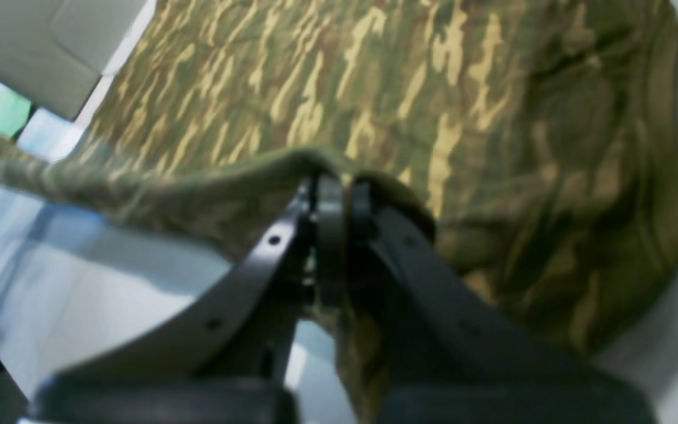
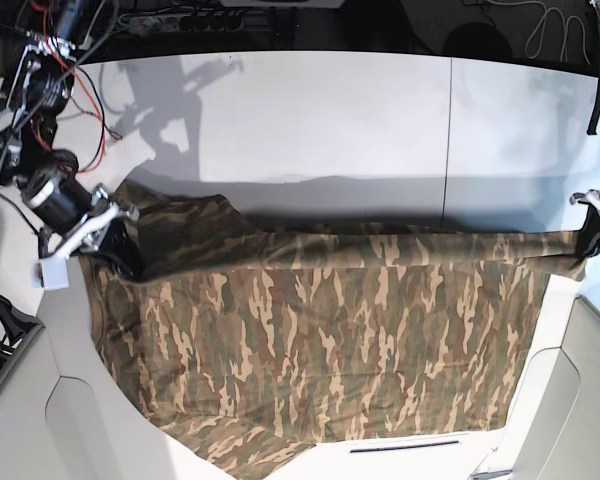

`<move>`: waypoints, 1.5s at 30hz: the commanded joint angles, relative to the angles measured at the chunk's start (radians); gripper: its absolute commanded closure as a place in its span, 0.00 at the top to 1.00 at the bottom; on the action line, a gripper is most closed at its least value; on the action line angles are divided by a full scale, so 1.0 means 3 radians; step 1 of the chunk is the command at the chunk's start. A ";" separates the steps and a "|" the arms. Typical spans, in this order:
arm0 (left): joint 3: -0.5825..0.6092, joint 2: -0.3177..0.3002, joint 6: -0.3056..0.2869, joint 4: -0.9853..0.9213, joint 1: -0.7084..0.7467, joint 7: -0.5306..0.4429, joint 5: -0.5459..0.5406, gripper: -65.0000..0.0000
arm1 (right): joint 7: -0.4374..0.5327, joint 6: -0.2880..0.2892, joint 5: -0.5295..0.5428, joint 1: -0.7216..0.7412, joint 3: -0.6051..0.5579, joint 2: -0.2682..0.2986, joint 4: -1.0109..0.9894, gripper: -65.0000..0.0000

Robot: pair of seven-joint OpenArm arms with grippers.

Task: Fold the T-shirt properly
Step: 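Lift the shirt by both grippers and drag it across the table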

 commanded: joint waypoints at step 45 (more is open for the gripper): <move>0.0120 0.0089 0.0263 -0.1536 -0.1465 0.0320 -0.0024 0.47 | 0.0880 -0.0041 -0.0782 0.1450 -0.0014 0.0237 -0.1900 0.58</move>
